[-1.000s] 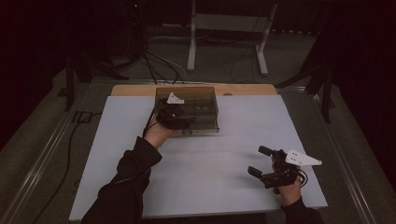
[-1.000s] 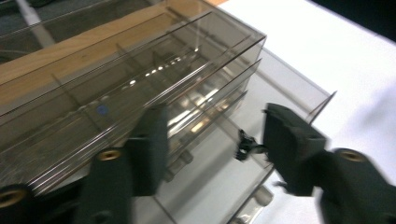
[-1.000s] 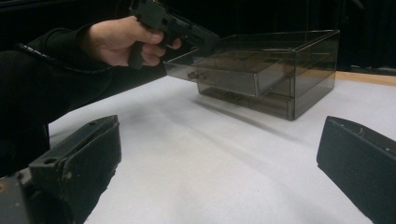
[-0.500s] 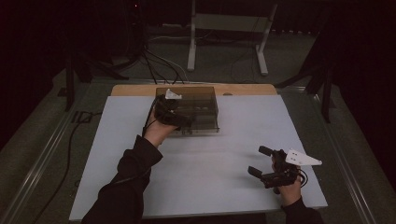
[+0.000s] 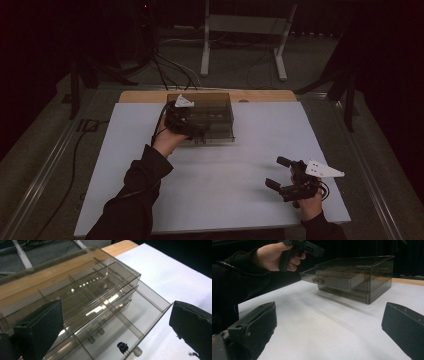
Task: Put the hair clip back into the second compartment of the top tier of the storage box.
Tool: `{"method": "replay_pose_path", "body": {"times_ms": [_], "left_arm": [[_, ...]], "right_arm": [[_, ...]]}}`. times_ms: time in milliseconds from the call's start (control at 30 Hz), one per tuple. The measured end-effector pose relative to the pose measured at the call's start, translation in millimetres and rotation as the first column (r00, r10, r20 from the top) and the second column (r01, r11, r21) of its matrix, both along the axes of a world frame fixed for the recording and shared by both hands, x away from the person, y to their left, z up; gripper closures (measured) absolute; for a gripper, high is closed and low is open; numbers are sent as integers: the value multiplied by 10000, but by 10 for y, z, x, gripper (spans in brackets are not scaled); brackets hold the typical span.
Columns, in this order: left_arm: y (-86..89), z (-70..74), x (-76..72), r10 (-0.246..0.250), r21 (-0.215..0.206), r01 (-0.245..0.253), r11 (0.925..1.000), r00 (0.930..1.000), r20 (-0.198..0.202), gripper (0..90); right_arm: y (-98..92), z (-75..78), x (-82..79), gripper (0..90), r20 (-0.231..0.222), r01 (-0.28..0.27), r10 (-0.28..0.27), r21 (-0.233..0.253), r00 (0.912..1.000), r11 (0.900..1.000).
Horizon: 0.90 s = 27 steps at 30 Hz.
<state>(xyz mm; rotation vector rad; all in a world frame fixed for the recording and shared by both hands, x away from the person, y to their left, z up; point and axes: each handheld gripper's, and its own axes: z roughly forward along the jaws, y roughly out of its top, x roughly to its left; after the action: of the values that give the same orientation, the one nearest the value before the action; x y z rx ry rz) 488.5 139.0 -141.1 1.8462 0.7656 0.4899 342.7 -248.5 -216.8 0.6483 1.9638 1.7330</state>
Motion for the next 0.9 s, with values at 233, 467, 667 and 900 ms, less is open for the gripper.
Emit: {"method": "replay_pose_path", "body": {"times_ms": [233, 467, 667, 900], "left_arm": [[28, 42, -33, -846, -329, 853, 9958, 9962, 211, 4], [51, 72, -75, -1770, -962, 1767, 9795, 9842, 55, 4], [75, 121, -147, -2085, -832, 2093, 9743, 9779, 176, 4], [155, 153, -294, -2274, -543, 2296, 9718, 9728, 430, 4]], "right_arm": [[-7, 1, 3, 0, -28, -18, 19, 22, 10000, 10000], [-1, 2, 0, 0, -31, -37, 37, 36, 10000, 10000], [1, 4, 4, 0, -37, -52, 52, 28, 10000, 10000], [22, -3, 5, 0, -94, -94, 94, 15, 9999, 10000]]}}
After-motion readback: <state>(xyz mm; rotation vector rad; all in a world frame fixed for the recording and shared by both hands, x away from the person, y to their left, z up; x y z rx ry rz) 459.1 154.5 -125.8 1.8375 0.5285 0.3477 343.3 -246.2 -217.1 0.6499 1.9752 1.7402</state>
